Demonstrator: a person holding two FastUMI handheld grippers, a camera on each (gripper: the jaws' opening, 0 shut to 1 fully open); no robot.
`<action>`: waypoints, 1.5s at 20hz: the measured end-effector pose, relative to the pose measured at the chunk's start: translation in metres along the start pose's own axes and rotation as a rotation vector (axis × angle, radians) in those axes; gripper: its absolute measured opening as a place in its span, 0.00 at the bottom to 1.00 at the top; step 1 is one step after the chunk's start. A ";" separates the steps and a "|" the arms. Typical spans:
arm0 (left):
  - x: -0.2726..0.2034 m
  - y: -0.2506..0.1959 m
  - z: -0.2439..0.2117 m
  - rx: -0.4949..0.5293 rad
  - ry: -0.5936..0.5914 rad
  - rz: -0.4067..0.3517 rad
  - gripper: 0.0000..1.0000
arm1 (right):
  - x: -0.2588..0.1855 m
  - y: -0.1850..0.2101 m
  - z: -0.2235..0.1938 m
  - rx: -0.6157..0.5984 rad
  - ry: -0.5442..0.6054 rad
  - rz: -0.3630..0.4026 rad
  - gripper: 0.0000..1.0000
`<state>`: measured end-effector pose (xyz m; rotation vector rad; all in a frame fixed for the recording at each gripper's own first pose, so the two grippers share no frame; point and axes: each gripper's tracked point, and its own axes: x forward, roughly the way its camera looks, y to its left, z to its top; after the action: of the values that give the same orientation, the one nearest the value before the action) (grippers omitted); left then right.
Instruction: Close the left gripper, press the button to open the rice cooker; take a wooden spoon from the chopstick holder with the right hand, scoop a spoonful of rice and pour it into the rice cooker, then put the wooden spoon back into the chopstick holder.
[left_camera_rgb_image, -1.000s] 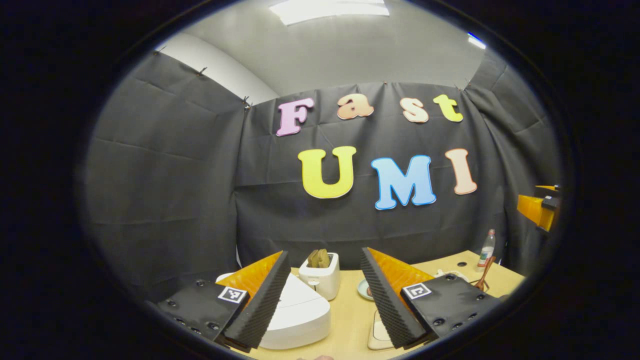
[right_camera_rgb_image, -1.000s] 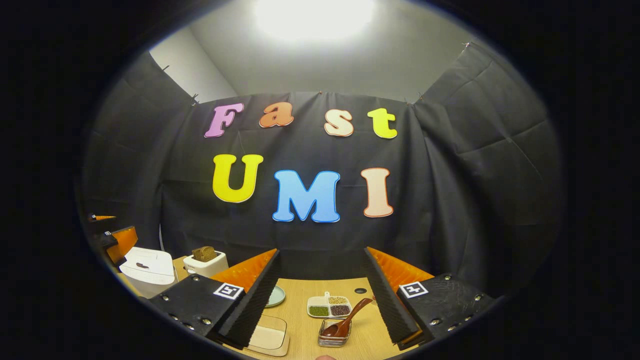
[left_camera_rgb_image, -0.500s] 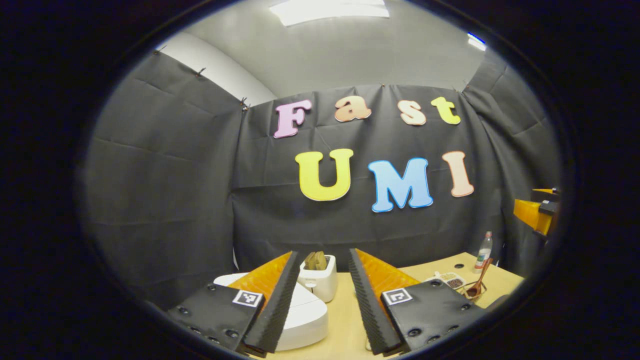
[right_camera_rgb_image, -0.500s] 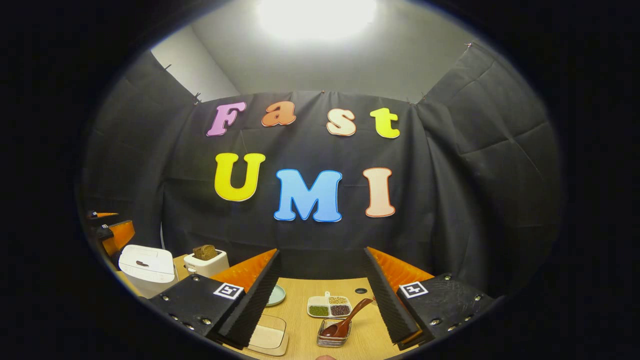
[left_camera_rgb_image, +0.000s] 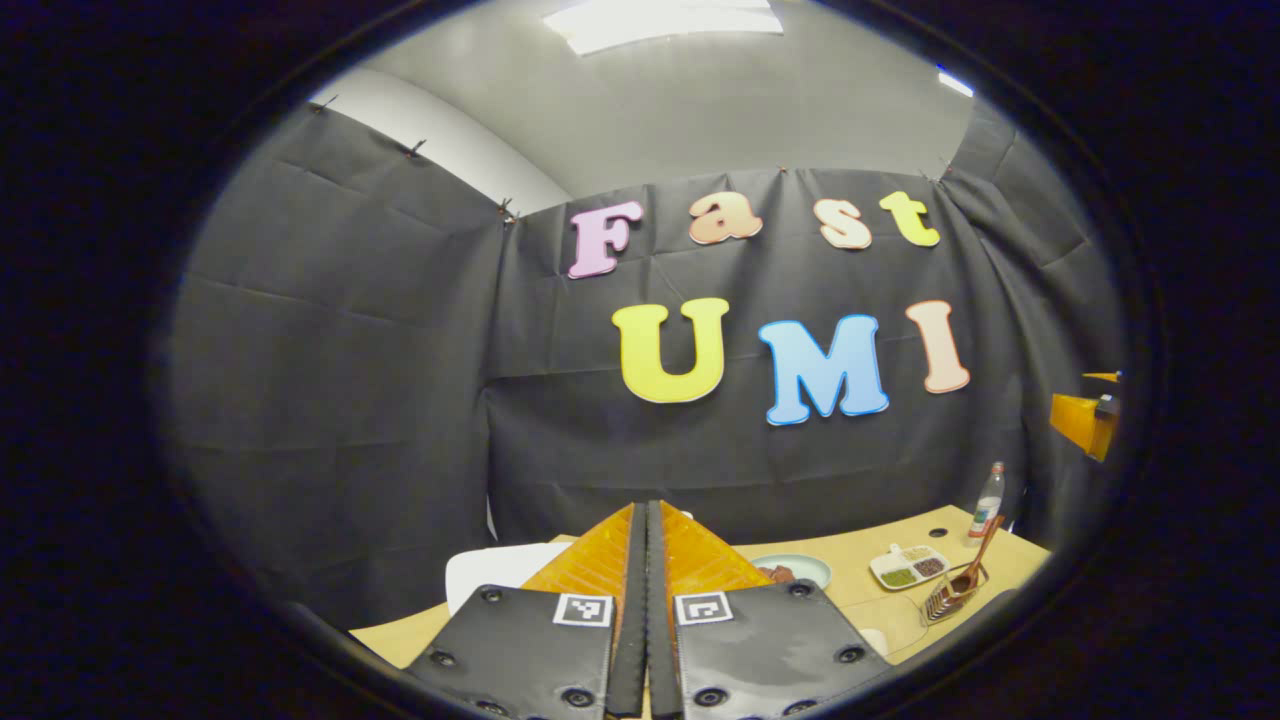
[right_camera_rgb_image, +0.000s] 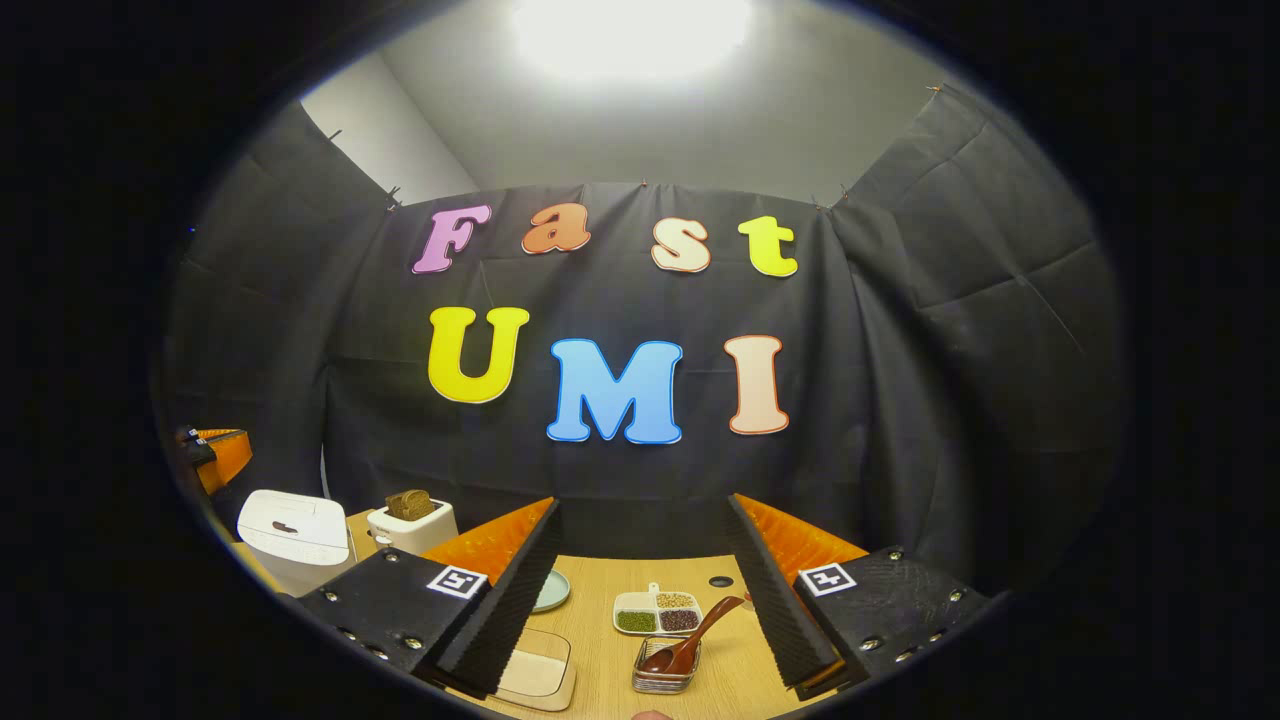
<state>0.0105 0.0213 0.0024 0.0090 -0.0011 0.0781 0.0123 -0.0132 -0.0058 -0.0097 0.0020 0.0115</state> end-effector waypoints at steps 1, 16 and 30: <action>0.005 0.003 -0.003 -0.001 0.008 0.004 0.09 | 0.000 0.000 0.000 0.000 0.000 -0.002 0.98; 0.077 0.075 -0.101 -0.006 0.185 0.106 0.12 | -0.013 -0.010 -0.004 -0.029 0.030 -0.074 0.98; 0.095 0.094 -0.205 -0.040 0.400 0.146 0.09 | -0.019 -0.010 -0.015 -0.070 0.071 -0.085 0.98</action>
<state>0.0984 0.1240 -0.2017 -0.0464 0.3966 0.2251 -0.0066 -0.0235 -0.0206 -0.0802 0.0722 -0.0734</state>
